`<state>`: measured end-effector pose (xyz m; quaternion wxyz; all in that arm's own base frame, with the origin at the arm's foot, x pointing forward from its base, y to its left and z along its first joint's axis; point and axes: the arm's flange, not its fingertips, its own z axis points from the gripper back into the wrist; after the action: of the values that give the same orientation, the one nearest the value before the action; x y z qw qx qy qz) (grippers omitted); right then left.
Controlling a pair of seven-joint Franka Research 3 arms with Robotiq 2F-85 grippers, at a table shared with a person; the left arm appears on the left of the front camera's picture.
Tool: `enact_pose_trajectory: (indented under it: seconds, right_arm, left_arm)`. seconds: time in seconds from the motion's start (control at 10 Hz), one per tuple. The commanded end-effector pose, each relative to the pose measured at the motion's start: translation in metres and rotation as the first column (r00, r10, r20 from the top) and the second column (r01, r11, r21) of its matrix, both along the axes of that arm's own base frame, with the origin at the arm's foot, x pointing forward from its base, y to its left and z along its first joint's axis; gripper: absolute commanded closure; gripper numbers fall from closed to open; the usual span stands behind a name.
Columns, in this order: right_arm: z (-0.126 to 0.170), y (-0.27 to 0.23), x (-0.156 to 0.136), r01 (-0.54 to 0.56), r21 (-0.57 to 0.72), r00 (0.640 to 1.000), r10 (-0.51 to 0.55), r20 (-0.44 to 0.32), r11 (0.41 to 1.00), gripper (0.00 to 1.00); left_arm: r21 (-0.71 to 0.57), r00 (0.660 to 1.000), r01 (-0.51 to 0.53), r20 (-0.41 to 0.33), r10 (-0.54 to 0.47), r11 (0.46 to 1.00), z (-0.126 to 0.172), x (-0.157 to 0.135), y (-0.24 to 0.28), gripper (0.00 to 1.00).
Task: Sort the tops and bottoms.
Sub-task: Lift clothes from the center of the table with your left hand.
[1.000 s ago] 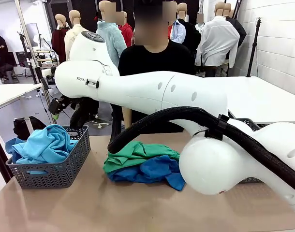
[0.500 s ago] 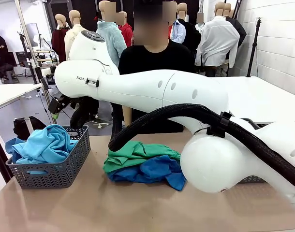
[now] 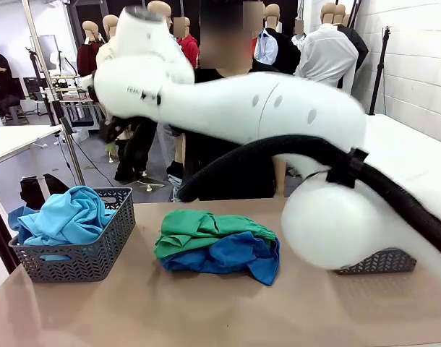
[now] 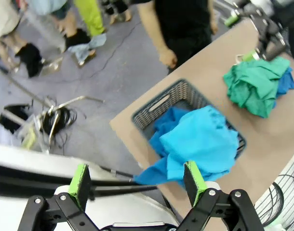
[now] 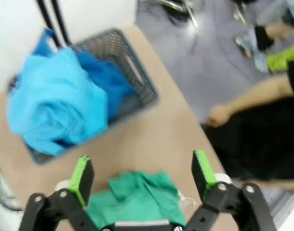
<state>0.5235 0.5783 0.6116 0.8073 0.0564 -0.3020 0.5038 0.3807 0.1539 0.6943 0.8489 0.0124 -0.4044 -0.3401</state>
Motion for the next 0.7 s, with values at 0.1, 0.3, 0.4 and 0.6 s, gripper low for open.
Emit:
enact_pose_trajectory:
  seconds: [0.1,0.3,0.4,0.6]
  right_arm:
    - [-0.061,-0.224,-0.169,0.274,-0.257,0.929,-0.324,-0.177,0.927,0.00]
    - [-0.089,-0.294,-0.236,0.407,-0.313,0.800,-0.500,-0.330,0.858,0.00]
    - [-0.110,-0.305,-0.261,0.434,-0.315,0.767,-0.529,-0.363,0.844,0.00]
    - [0.047,-0.101,-0.032,0.371,-0.338,0.872,-0.449,-0.194,0.865,0.00]
  left_arm:
    - [0.084,0.977,0.207,0.025,-0.210,0.975,-0.014,0.012,-0.065,0.00]
    - [0.142,0.959,0.282,-0.020,-0.282,0.949,-0.034,0.009,-0.097,0.00]
    - [0.128,0.951,0.311,-0.042,-0.308,0.942,-0.042,0.008,-0.102,0.00]
    - [0.116,0.958,0.286,-0.041,-0.283,0.951,-0.034,0.015,-0.111,0.00]
